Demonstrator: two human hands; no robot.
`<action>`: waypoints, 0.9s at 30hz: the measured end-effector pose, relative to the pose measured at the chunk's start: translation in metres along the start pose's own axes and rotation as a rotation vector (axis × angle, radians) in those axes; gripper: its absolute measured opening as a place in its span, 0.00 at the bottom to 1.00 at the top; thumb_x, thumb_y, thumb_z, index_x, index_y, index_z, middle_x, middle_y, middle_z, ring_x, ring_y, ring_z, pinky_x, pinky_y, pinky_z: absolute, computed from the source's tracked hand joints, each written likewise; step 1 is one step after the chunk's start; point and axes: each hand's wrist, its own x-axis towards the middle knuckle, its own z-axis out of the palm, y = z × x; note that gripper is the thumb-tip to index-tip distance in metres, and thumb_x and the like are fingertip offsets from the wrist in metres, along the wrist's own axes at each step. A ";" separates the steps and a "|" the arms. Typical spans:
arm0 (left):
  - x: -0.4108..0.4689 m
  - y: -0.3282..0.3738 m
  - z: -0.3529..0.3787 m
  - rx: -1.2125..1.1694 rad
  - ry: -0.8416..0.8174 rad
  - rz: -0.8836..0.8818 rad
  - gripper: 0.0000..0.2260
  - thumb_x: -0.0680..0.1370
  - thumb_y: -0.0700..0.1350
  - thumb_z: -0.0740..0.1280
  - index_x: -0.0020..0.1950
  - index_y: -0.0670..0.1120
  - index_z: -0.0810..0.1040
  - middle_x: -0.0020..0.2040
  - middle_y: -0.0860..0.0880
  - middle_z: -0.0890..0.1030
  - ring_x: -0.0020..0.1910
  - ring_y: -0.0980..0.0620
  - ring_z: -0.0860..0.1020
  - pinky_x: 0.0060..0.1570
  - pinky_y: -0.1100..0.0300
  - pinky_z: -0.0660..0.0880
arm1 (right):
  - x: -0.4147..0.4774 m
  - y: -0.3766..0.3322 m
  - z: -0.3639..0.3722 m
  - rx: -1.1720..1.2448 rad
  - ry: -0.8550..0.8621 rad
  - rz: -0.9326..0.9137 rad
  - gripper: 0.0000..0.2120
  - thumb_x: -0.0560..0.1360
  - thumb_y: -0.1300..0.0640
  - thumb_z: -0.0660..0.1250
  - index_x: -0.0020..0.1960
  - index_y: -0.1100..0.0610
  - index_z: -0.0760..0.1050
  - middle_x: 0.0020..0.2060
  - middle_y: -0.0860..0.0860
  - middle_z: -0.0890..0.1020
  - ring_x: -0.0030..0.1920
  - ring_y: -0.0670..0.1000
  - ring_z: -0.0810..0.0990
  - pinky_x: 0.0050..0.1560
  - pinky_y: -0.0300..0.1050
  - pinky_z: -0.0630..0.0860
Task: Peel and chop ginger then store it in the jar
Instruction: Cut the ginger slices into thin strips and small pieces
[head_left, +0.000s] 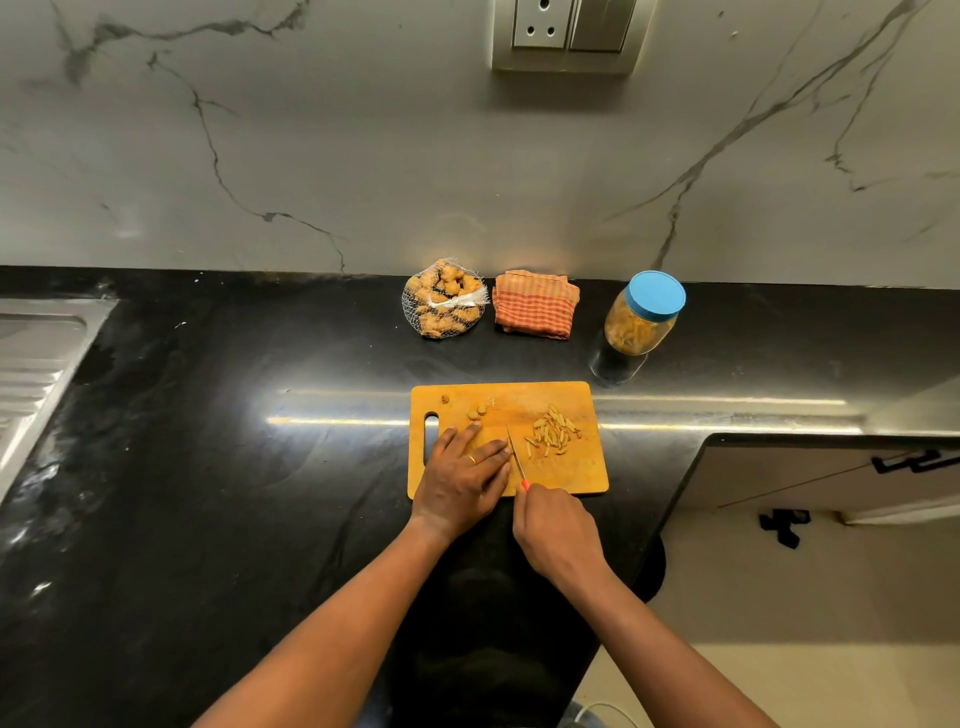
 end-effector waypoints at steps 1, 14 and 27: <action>0.000 0.000 0.000 0.000 0.000 0.001 0.11 0.79 0.51 0.65 0.55 0.49 0.84 0.57 0.52 0.83 0.64 0.43 0.76 0.63 0.44 0.70 | 0.000 0.000 0.000 0.005 -0.001 0.003 0.19 0.84 0.48 0.49 0.52 0.57 0.75 0.46 0.56 0.81 0.47 0.57 0.81 0.44 0.52 0.77; -0.002 -0.002 0.005 -0.007 -0.003 -0.010 0.11 0.79 0.51 0.65 0.55 0.49 0.84 0.58 0.52 0.83 0.65 0.43 0.75 0.63 0.43 0.70 | 0.000 -0.002 0.001 -0.002 0.012 0.031 0.19 0.84 0.48 0.50 0.52 0.57 0.76 0.46 0.55 0.81 0.46 0.57 0.81 0.42 0.50 0.75; 0.000 -0.001 0.002 0.021 -0.019 0.004 0.11 0.79 0.50 0.65 0.56 0.49 0.84 0.58 0.52 0.83 0.65 0.43 0.75 0.62 0.44 0.71 | 0.011 -0.009 -0.002 0.049 -0.054 0.043 0.20 0.84 0.50 0.50 0.53 0.59 0.78 0.48 0.57 0.82 0.48 0.58 0.81 0.45 0.51 0.76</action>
